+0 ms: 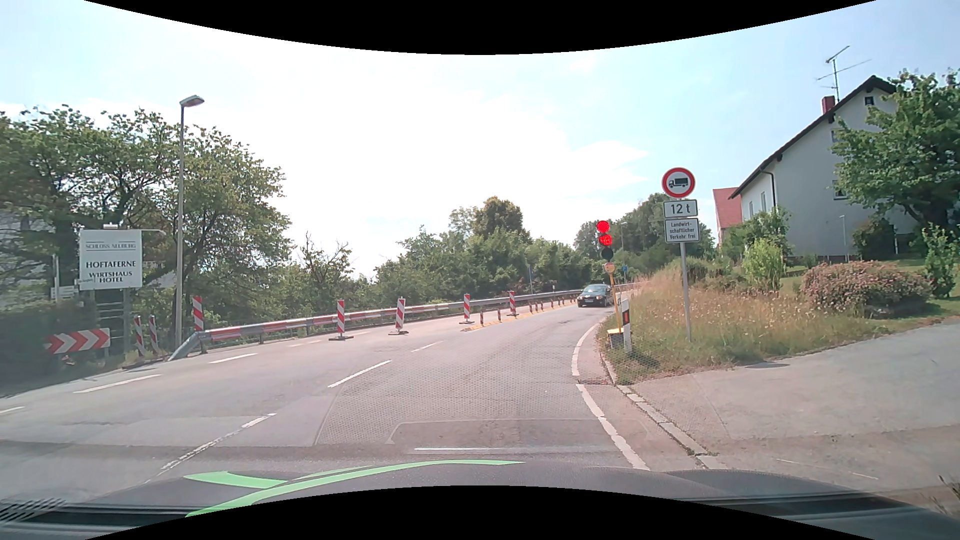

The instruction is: Follow the waypoints while adhering to traffic rules and regulations

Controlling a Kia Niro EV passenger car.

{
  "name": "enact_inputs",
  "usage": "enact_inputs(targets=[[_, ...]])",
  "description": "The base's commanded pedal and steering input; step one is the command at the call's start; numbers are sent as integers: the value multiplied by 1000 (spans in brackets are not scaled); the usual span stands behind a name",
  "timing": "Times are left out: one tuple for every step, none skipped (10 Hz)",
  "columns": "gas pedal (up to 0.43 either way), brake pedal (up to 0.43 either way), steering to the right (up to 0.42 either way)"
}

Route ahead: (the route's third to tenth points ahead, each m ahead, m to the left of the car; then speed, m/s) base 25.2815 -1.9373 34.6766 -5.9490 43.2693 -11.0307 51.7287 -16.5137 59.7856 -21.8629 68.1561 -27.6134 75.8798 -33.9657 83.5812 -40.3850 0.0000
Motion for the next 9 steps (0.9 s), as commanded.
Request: enact_inputs(targets=[[0,317,71],[0,317,71],[0,317,72],[0,323,71],[0,317,72],[0,317,72],[0,317,72],[0,317,72],[0,317,72]])
